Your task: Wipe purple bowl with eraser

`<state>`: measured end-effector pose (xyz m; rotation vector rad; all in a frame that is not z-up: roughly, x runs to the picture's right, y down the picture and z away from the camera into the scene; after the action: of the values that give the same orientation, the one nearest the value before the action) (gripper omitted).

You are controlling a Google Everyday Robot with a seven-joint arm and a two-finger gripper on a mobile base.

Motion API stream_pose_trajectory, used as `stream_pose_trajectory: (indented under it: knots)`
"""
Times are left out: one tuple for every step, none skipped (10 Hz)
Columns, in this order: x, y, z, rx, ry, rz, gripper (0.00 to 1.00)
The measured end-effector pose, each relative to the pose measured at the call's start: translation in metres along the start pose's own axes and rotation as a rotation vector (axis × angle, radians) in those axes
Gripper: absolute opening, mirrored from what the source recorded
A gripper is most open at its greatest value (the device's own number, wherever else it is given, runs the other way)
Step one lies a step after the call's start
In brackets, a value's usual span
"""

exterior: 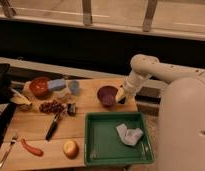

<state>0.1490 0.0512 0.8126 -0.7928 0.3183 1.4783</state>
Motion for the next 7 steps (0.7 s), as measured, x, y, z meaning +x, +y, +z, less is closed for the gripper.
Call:
stream_pose_trajectory:
  knots:
    - [-0.007, 0.0, -0.007, 0.017, -0.004, 0.003, 0.0]
    - [-0.012, 0.001, -0.008, 0.02, -0.006, 0.001, 0.0]
    - [-0.021, 0.004, -0.002, 0.018, -0.001, -0.005, 0.0]
    - [-0.029, 0.009, 0.003, 0.012, 0.0, -0.018, 0.0]
    - [-0.035, 0.013, 0.009, 0.003, 0.002, -0.031, 0.0]
    - [-0.041, 0.017, 0.013, -0.007, 0.003, -0.041, 0.0]
    - [-0.048, 0.025, 0.02, -0.023, 0.006, -0.061, 0.0]
